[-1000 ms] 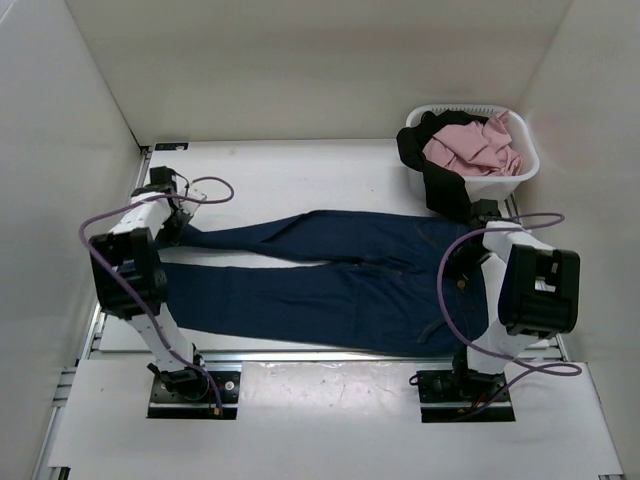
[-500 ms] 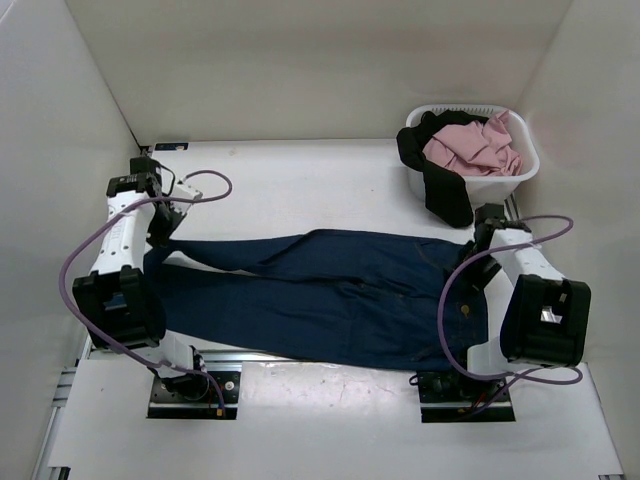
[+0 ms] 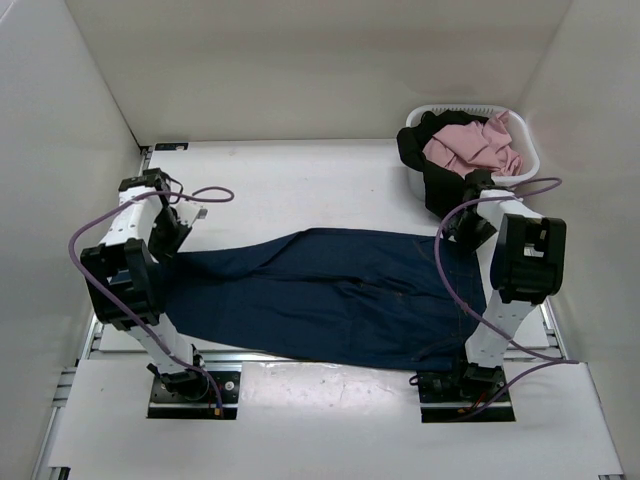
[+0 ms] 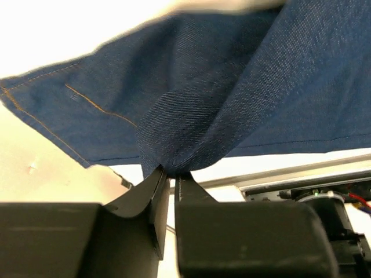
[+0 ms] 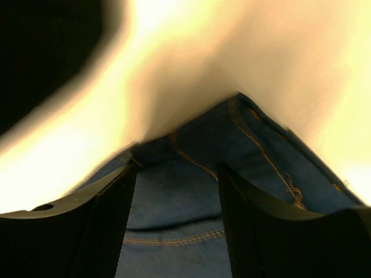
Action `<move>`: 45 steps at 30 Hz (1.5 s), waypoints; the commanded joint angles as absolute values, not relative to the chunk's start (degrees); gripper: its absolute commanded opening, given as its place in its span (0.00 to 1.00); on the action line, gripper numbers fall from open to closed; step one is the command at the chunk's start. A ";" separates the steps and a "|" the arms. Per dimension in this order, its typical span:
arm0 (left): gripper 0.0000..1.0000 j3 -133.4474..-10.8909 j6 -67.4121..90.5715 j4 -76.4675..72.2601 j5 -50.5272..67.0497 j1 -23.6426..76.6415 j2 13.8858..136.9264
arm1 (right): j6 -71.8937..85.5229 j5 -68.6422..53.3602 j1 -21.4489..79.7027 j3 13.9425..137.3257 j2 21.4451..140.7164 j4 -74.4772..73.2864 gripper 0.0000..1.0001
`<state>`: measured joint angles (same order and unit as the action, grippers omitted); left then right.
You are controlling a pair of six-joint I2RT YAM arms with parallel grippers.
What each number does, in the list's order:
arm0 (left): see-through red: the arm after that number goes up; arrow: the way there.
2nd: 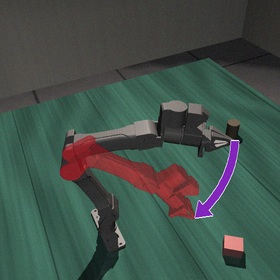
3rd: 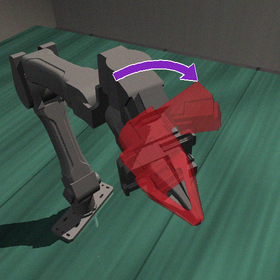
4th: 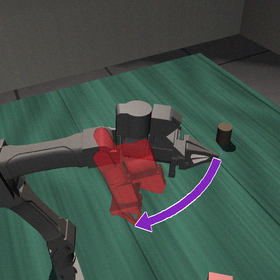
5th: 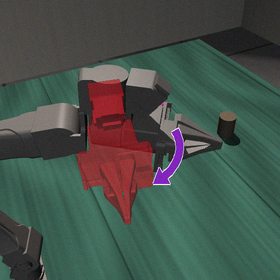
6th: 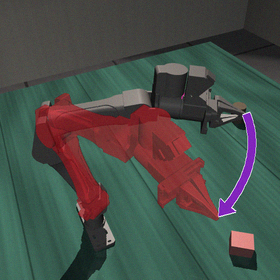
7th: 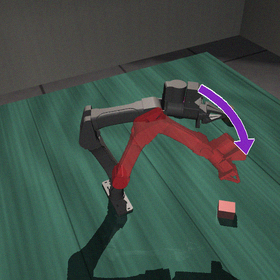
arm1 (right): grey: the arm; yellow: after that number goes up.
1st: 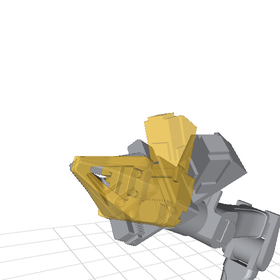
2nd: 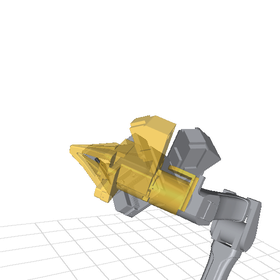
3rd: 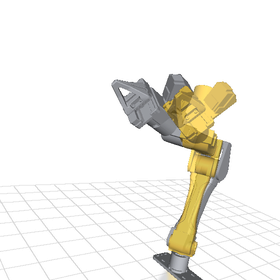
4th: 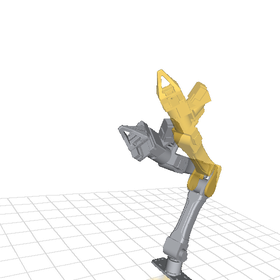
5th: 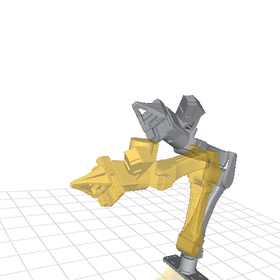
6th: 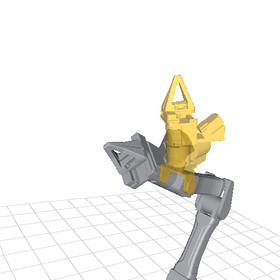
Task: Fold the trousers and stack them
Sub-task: Flatten the trousers out, then fold the trousers
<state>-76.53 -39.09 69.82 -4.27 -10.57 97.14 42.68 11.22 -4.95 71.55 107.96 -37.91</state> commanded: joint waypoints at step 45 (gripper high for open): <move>0.14 -80.77 -35.32 63.36 16.79 -36.03 103.90 | 37.80 21.27 -0.97 71.02 102.13 -41.30 0.00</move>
<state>-78.67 -32.77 60.10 14.50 -34.98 108.14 40.05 18.31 -1.04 70.35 105.60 -37.87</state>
